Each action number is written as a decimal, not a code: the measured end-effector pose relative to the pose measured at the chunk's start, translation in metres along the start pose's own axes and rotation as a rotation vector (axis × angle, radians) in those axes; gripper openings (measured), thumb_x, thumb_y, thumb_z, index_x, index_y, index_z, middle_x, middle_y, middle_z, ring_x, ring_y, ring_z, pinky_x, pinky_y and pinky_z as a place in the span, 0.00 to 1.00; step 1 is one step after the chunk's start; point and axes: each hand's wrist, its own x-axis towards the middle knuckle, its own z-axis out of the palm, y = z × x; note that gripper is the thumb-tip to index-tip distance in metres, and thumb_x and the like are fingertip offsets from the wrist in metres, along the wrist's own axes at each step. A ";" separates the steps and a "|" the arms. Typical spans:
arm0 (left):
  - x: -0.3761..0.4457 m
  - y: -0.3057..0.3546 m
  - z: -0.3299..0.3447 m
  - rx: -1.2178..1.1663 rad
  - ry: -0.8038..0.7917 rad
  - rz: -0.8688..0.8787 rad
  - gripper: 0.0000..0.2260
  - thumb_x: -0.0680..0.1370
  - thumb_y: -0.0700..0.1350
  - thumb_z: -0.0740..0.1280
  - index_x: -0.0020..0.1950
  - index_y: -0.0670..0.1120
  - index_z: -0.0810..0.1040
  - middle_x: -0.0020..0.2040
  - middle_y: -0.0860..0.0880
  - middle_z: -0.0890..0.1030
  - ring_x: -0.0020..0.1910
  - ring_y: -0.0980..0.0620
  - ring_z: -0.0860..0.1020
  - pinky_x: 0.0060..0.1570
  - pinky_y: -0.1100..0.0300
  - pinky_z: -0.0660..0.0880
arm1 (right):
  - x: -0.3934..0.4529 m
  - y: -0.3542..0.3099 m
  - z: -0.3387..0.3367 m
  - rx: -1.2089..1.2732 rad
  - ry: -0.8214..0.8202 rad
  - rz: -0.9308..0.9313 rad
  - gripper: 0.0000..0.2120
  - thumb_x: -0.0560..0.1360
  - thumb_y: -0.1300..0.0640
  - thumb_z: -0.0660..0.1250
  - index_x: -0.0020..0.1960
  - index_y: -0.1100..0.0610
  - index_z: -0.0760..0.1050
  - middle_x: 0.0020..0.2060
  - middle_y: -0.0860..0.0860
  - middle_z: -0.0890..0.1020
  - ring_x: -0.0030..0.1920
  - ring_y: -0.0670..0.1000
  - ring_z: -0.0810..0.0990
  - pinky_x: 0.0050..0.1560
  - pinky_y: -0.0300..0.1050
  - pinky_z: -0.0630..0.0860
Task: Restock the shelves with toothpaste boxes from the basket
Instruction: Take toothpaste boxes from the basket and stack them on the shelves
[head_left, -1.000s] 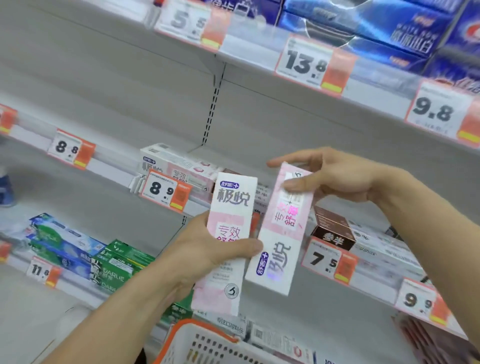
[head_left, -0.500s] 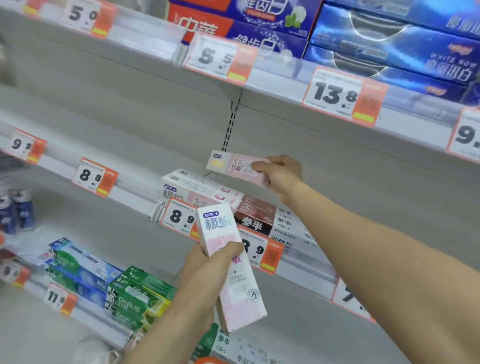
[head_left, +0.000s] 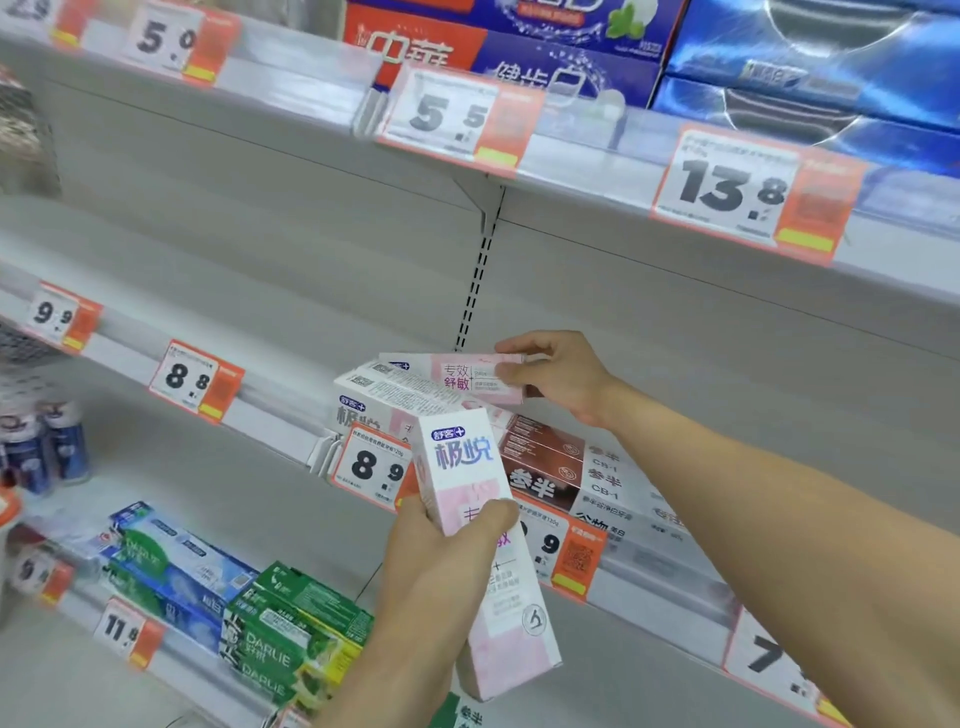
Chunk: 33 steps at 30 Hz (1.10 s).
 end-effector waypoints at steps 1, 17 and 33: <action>0.000 -0.001 0.000 0.001 0.004 0.001 0.13 0.73 0.46 0.74 0.55 0.52 0.77 0.45 0.51 0.85 0.43 0.51 0.84 0.39 0.55 0.75 | 0.001 0.000 0.002 0.017 0.020 -0.007 0.12 0.72 0.68 0.74 0.55 0.60 0.82 0.54 0.58 0.84 0.51 0.57 0.85 0.54 0.54 0.83; 0.005 -0.003 0.009 -0.021 0.016 -0.015 0.13 0.73 0.46 0.74 0.55 0.53 0.77 0.47 0.52 0.85 0.46 0.49 0.85 0.49 0.49 0.81 | 0.002 -0.006 0.009 -0.277 -0.142 0.051 0.11 0.69 0.64 0.78 0.49 0.55 0.83 0.51 0.50 0.83 0.48 0.53 0.85 0.53 0.49 0.83; 0.017 0.009 -0.004 -0.209 0.060 0.005 0.15 0.76 0.43 0.72 0.58 0.48 0.70 0.49 0.45 0.83 0.44 0.48 0.84 0.38 0.54 0.79 | -0.036 -0.028 -0.003 -0.188 -0.029 -0.164 0.04 0.76 0.57 0.73 0.51 0.53 0.84 0.50 0.53 0.86 0.51 0.54 0.85 0.52 0.46 0.82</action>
